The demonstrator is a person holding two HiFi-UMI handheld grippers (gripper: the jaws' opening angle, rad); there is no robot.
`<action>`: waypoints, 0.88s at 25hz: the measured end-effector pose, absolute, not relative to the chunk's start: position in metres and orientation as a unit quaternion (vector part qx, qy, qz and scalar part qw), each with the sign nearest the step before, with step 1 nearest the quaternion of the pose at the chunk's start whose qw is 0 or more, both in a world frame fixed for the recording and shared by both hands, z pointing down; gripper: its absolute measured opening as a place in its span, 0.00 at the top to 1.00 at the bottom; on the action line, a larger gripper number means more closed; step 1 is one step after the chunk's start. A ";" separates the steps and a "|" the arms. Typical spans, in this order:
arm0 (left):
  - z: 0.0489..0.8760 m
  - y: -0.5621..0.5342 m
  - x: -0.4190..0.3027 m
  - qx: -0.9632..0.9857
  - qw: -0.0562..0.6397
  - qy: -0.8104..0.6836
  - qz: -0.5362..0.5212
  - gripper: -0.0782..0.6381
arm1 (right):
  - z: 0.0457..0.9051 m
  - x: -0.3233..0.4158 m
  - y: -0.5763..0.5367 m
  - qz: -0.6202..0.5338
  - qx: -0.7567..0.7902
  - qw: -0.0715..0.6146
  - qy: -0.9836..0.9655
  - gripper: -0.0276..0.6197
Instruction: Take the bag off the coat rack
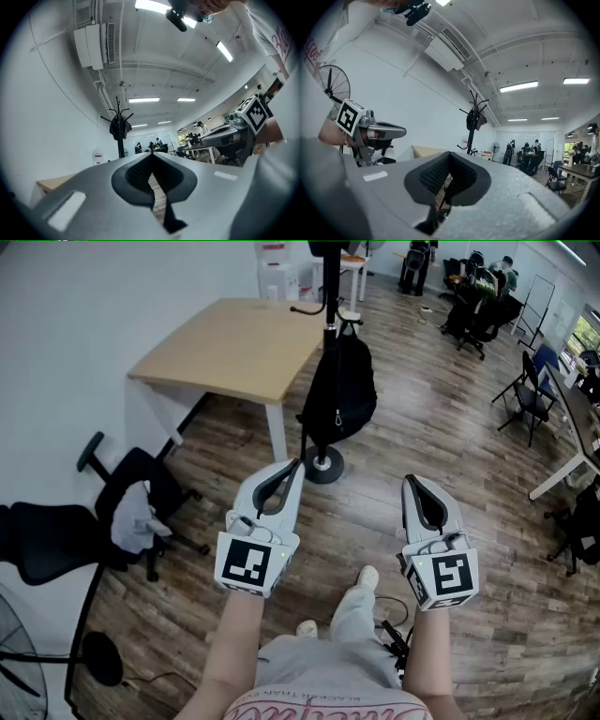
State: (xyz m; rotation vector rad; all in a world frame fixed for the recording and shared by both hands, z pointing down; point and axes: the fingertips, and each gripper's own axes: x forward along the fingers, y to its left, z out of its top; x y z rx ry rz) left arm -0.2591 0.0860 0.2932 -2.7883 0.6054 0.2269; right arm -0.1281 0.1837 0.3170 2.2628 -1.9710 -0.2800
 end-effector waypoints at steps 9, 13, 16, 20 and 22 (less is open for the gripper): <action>0.292 0.079 -0.258 -0.966 0.137 0.203 0.079 0.87 | 0.322 -0.131 0.175 -0.087 0.744 0.077 -0.658 0.95; 0.293 0.069 -0.245 -0.967 0.135 0.201 0.075 0.87 | 0.322 -0.124 0.166 -0.086 0.739 0.073 -0.665 0.95; 0.293 0.060 -0.233 -0.968 0.134 0.201 0.071 0.87 | 0.320 -0.113 0.159 -0.086 0.739 0.067 -0.665 0.95; 0.295 0.043 -0.211 -0.968 0.132 0.202 0.065 0.87 | 0.324 -0.088 0.142 -0.082 0.741 0.069 -0.663 0.95; 0.297 0.033 -0.197 -0.968 0.131 0.205 0.063 0.87 | 0.325 -0.075 0.132 -0.080 0.738 0.072 -0.666 0.95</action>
